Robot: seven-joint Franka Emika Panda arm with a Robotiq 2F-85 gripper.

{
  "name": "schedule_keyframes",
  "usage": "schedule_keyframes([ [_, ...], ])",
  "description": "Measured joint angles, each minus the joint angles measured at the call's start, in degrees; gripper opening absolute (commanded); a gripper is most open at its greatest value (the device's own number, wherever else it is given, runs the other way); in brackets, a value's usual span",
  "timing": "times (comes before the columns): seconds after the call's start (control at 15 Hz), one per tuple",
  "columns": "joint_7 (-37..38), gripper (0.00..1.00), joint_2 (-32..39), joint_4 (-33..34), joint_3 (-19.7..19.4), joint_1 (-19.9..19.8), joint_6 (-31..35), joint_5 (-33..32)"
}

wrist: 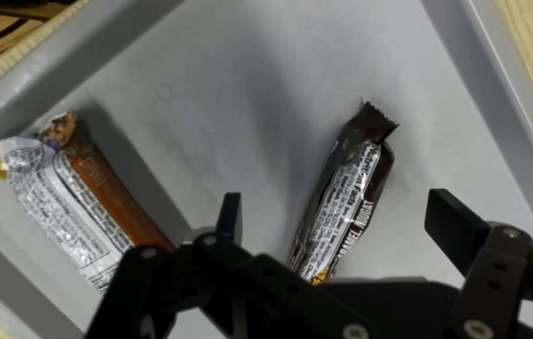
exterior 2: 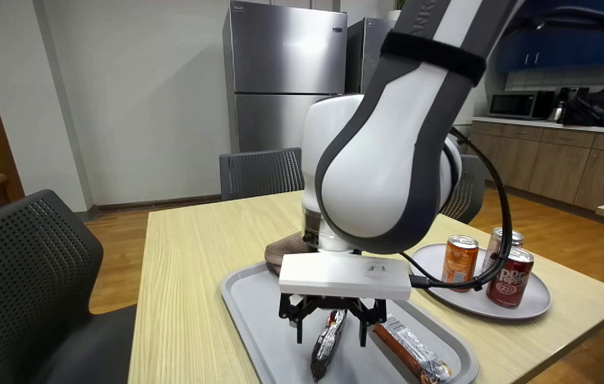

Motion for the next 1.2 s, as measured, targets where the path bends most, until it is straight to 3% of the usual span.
schedule_keyframes([
  [0.2,-0.06,1.00,1.58,0.84,-0.13,0.49,0.25,1.46],
  [0.33,-0.29,0.72,2.09,1.10,-0.13,0.57,0.46,2.25],
  [0.93,-1.18,0.05,3.47,1.65,-0.49,0.78,1.25,4.05],
  [1.2,-1.26,0.07,3.48,1.87,-0.50,0.91,1.25,4.27],
])
